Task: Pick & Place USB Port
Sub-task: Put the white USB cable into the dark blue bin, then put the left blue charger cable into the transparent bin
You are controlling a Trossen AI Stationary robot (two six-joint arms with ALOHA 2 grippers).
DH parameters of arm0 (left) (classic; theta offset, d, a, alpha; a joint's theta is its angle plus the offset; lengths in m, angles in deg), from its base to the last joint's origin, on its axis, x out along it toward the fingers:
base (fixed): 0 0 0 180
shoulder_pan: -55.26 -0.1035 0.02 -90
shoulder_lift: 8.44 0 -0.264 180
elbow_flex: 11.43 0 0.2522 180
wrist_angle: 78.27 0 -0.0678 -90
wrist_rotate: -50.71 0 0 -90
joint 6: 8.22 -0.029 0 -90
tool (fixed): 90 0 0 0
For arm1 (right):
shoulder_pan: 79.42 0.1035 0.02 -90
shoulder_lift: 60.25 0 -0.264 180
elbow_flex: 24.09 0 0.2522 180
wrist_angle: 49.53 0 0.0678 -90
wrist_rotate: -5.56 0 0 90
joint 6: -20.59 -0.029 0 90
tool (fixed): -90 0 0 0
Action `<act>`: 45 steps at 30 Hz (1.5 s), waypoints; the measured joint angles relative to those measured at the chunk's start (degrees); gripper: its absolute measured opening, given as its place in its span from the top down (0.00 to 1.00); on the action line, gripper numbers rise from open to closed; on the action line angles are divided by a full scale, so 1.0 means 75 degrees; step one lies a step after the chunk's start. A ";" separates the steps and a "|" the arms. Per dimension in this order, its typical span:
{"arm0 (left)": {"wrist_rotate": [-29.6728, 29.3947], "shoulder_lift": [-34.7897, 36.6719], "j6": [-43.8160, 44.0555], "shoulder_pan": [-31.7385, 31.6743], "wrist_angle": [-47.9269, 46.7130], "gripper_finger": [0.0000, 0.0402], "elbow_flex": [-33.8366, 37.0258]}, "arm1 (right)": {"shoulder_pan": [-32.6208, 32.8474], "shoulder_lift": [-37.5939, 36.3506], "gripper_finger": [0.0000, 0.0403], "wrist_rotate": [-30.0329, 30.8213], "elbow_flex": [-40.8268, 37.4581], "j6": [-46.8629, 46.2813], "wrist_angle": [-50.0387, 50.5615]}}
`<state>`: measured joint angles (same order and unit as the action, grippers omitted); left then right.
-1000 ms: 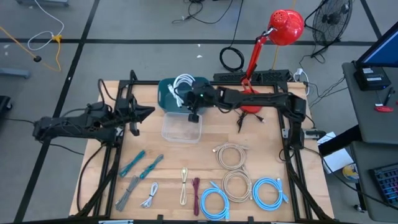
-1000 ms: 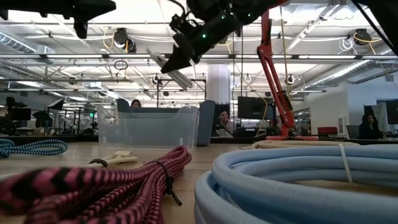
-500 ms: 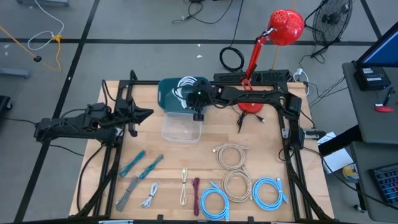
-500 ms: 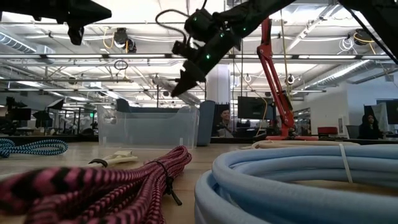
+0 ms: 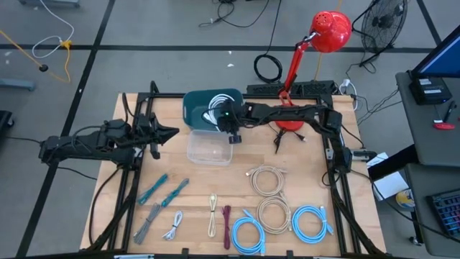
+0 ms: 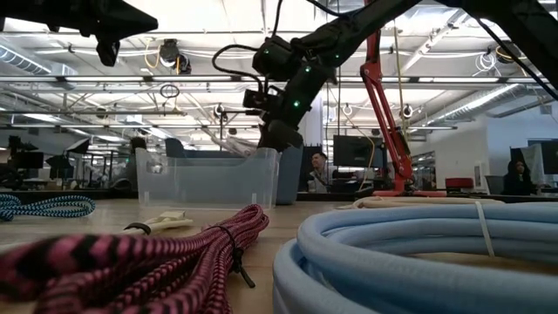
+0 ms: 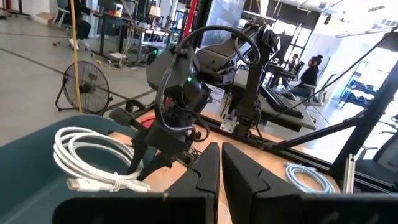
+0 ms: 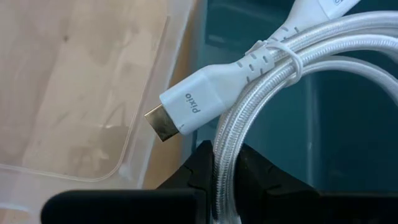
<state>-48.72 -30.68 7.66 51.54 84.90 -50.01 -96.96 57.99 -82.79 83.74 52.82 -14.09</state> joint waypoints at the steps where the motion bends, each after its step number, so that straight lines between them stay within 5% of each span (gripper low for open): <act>1: 0.0003 0.0003 0.0000 0.0000 0.0003 0.95 0.0000 | 0.0000 -0.0003 0.93 0.0002 0.0000 -0.0003 0.0027; 7: -0.0003 0.0000 0.0000 0.0000 -0.0023 0.95 0.0000 | 0.0002 -0.0003 0.93 -0.0021 0.0001 -0.0156 0.0131; 11: -0.0003 0.0000 0.0000 0.0000 -0.0023 0.95 0.0000 | 0.0056 -0.0003 0.81 0.0082 0.0005 -0.0182 -0.0084; 18: -0.0006 0.0000 0.0000 0.0000 -0.0029 0.95 0.0000 | 0.0241 -0.0003 0.62 0.1346 0.0035 -0.0017 -0.0302; 26: -0.0008 0.0000 0.0000 0.0000 -0.0032 0.95 0.0000 | 0.0644 -0.0595 0.59 0.1975 0.0044 0.0145 -0.1372; 38: 0.0099 0.0000 0.0000 0.0000 -0.0152 0.95 0.0003 | 0.2113 -0.2074 0.63 0.0007 0.0026 -0.2283 -0.0906; 45: 0.0256 0.0000 -0.0057 0.0000 -0.0089 0.95 0.0003 | 0.3747 -0.2087 0.64 -0.0248 0.0015 -0.2784 -0.0547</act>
<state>-46.80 -30.68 7.23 51.54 84.23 -49.99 -68.86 42.34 -84.65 83.84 31.94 -18.20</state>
